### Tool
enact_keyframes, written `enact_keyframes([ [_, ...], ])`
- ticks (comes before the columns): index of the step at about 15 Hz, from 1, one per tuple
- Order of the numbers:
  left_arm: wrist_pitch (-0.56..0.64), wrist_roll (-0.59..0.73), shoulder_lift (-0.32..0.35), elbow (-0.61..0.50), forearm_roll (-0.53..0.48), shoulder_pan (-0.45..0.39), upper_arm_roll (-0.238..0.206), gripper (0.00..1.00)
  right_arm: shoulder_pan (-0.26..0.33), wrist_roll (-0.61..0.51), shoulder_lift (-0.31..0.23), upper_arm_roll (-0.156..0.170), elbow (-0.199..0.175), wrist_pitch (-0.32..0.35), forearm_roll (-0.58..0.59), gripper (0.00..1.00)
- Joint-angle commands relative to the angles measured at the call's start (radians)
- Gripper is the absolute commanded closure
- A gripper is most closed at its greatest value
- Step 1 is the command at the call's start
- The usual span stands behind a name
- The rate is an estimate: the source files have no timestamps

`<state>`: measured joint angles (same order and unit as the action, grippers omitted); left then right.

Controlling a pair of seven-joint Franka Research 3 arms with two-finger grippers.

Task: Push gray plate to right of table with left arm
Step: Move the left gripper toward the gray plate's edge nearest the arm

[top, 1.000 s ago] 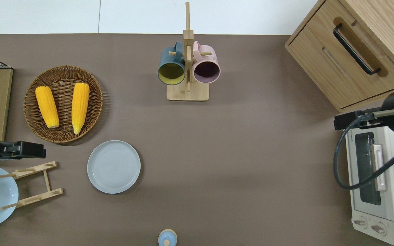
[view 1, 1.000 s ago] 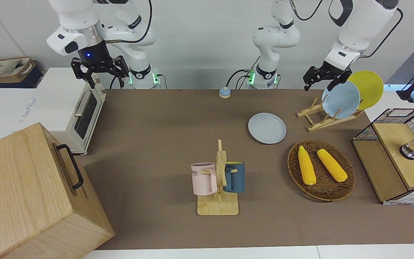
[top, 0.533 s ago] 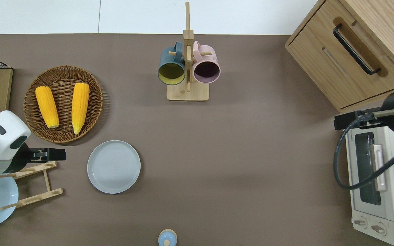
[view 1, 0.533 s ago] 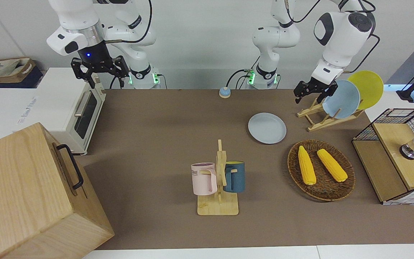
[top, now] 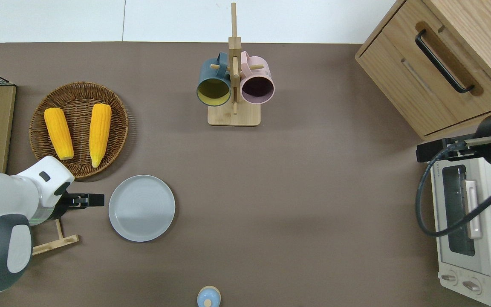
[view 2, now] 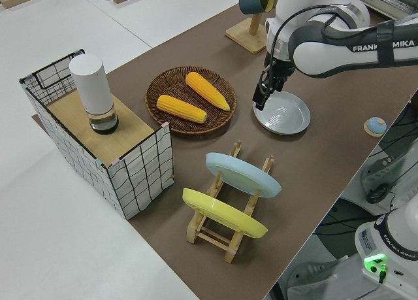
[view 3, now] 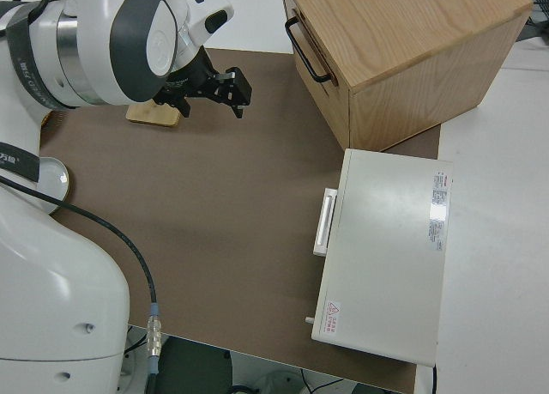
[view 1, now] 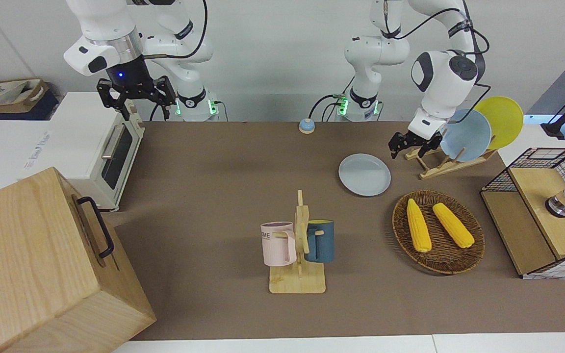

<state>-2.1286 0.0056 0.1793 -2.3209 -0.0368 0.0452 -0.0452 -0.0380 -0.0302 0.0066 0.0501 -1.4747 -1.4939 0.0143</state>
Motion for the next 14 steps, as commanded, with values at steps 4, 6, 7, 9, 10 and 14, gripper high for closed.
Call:
enact_keyframes([
  [4, -0.154, -0.018, -0.055, -0.115, 0.006, 0.008, 0.001, 0.01, 0.003, 0.001, -0.004, -0.001, 0.005, 0.012, -0.022, 0.017],
  [6, -0.189, -0.019, -0.079, -0.135, 0.003, 0.011, 0.001, 0.01, 0.003, 0.001, -0.004, -0.001, 0.005, 0.012, -0.022, 0.017],
  [7, -0.203, -0.019, -0.092, -0.143, -0.009, 0.019, 0.001, 0.01, 0.003, 0.001, -0.004, -0.001, 0.005, 0.012, -0.022, 0.017],
  [9, -0.217, -0.018, -0.118, -0.146, -0.029, 0.025, 0.001, 0.01, 0.003, 0.001, -0.004, -0.001, 0.005, 0.014, -0.022, 0.017],
  [10, -0.223, -0.019, -0.125, -0.146, -0.029, 0.034, 0.002, 0.01, 0.003, 0.001, -0.004, -0.001, 0.005, 0.012, -0.022, 0.017],
  [14, -0.238, -0.019, -0.150, -0.146, -0.029, 0.044, 0.004, 0.09, 0.003, 0.001, -0.004, -0.001, 0.005, 0.014, -0.022, 0.017],
])
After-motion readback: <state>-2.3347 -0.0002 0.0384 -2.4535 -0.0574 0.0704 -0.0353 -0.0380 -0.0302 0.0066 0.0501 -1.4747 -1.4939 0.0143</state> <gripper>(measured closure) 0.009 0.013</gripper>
